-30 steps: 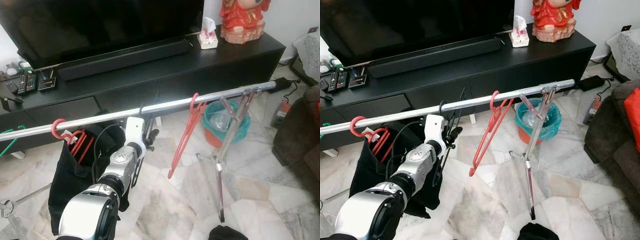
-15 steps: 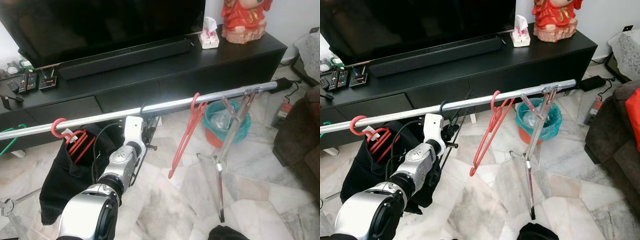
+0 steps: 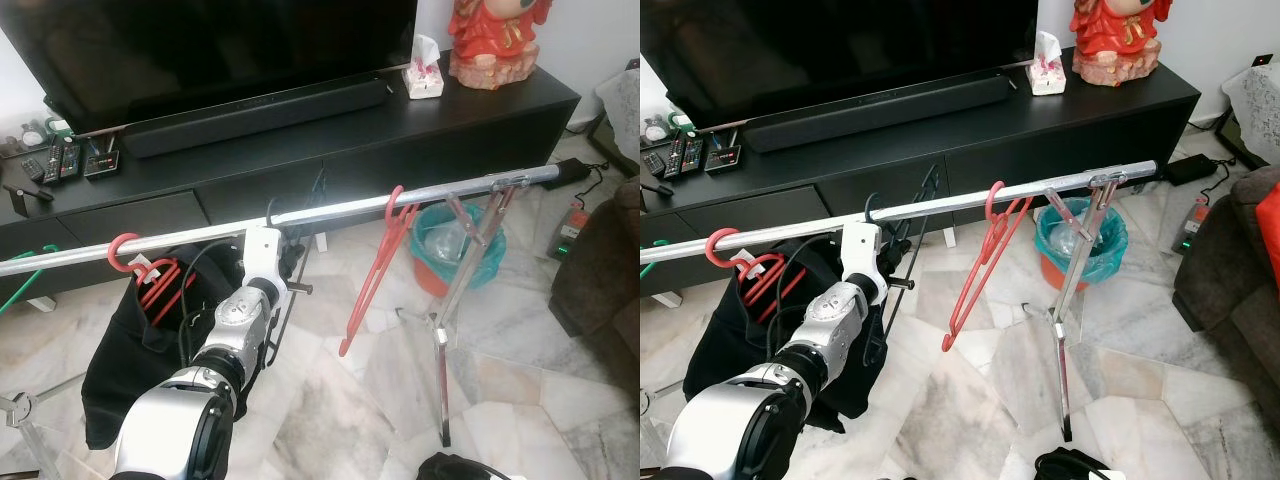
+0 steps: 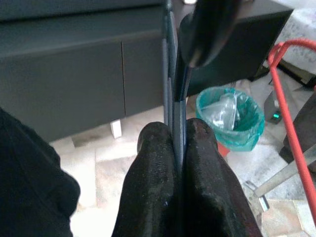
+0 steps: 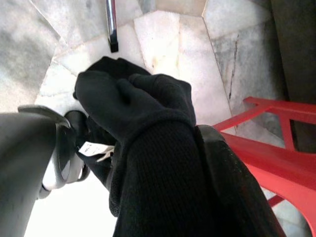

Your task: Hang hanger

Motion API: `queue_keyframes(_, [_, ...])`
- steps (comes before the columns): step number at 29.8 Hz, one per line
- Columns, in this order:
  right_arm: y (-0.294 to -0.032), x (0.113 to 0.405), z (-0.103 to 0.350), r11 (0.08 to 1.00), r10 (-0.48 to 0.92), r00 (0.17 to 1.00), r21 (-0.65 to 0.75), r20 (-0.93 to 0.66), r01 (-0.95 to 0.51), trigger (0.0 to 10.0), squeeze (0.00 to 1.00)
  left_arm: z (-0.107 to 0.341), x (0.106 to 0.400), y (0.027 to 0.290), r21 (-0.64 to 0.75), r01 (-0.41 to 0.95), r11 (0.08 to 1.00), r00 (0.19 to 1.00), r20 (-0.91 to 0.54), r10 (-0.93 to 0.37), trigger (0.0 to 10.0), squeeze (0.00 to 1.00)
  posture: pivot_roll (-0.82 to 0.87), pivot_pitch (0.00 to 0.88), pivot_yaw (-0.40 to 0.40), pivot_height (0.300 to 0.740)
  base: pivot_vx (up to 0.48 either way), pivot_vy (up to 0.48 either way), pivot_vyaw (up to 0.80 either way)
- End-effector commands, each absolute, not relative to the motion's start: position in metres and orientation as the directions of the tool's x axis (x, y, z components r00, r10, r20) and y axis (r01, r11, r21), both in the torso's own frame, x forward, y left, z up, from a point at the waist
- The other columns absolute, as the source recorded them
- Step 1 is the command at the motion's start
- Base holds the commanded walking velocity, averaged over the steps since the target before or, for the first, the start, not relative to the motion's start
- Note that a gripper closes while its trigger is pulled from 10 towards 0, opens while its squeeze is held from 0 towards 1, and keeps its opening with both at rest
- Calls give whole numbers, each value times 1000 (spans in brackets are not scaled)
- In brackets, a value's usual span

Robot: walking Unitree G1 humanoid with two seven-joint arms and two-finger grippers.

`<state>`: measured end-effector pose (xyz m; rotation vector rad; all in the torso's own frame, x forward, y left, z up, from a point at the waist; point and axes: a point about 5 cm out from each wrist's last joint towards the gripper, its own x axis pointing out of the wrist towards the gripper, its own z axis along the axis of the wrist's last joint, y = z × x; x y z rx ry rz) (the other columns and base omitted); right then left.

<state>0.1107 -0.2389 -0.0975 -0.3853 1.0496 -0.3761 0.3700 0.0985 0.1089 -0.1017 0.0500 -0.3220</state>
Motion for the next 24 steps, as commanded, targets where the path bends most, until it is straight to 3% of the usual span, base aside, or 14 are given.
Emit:
queue_keyframes(1, [-234, 108, -100, 879, -459, 439, -467, -772, 98, 10000, 0, 110, 368, 112, -76, 309, 948, 951, 9, -310, 10000, 0, -116, 32, 97, 740, 0, 0, 0])
queue_keyframes(13, [-233, 117, -98, 886, -440, 449, -457, -778, 78, 10000, 0, 73, 335, 152, 24, 311, 950, 950, -27, -310, 10000, 0, -84, 0, 93, 740, 0, 0, 0])
queue_keyframes(24, [-234, 123, -97, 892, -427, 448, -446, -785, 68, 10000, 0, 22, 297, 162, 22, 336, 942, 917, -236, -322, 10000, 0, -74, 0, 93, 740, 0, 0, 0])
